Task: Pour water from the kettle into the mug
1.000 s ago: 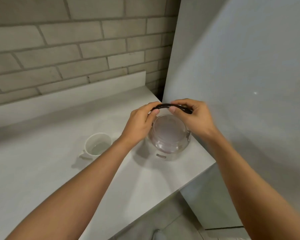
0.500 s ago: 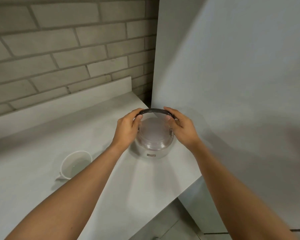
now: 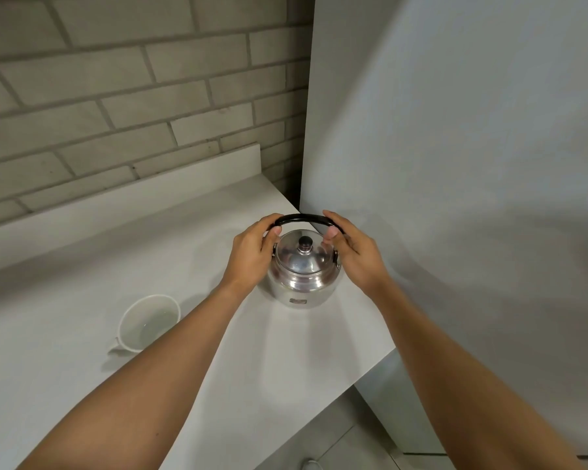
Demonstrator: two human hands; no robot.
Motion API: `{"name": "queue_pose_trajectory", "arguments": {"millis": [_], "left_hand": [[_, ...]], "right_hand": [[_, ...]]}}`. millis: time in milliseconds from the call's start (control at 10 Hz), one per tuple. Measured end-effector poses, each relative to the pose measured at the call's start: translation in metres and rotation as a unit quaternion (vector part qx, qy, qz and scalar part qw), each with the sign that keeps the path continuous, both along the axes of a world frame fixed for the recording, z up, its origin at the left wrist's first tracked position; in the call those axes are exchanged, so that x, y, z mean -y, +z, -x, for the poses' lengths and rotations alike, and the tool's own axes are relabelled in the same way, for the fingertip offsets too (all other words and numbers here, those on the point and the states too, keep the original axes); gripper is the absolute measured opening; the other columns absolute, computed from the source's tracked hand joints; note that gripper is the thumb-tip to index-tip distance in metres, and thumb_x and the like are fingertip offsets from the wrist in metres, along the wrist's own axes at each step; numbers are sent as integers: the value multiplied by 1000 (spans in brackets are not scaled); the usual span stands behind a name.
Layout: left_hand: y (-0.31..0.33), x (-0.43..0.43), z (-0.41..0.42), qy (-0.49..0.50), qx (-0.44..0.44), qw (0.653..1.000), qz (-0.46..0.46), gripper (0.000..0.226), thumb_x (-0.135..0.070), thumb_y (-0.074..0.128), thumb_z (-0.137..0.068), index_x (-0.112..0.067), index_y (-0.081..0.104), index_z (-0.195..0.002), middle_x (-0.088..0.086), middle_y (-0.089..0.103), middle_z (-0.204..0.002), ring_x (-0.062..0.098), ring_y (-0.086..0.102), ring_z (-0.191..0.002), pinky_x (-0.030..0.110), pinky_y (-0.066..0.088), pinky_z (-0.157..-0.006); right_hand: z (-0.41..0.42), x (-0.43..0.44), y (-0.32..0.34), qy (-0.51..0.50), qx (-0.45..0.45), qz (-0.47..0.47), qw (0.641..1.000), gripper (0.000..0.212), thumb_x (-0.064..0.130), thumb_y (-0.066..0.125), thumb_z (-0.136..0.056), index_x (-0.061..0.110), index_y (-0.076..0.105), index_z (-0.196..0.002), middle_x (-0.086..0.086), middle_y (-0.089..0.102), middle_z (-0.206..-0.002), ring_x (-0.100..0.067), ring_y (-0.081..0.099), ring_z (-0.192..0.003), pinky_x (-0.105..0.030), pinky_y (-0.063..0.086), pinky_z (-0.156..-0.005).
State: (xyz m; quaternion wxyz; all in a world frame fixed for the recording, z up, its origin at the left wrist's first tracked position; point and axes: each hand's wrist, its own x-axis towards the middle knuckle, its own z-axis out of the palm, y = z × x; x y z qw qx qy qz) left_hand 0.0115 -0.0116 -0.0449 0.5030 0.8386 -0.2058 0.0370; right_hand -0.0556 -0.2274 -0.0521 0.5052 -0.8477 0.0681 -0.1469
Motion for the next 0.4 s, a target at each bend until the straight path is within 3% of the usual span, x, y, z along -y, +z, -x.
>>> {"name": "queue_pose_trajectory", "arguments": {"millis": [100,200,300,400], "left_hand": [[2,0,0,1,0,1000,-13,30,-23,51,-111,-21,65,-137,-1,74,-116,16,73,-101,41,58,-98],[3,-1,-2,1,1,1000,-27,33,-24,50,-111,-19,63,-142,5,75,-119,22,70,-107,43,56,-100],[13,-4,-2,-12,-11,998,-68,41,-31,49,-111,-21,55,-150,8,73,-129,25,68,-116,36,52,-107],[32,-5,-10,-3,13,997,-78,50,-41,46,-111,-23,44,-157,7,57,-152,24,55,-138,29,39,-114]], "right_hand": [[2,-3,1,-5,14,3,1000,42,55,44,-106,41,56,-144,17,73,-117,18,59,-110,3,38,-87],[1,-4,0,-9,14,19,1000,44,55,43,-106,39,54,-146,24,69,-118,17,60,-108,1,41,-87],[1,-3,8,-2,-7,75,997,45,48,44,-108,39,46,-152,9,62,-137,4,56,-113,-22,46,-105],[-3,-4,21,7,19,140,990,57,47,47,-107,35,31,-161,1,45,-157,-17,47,-138,-38,38,-116]]}}
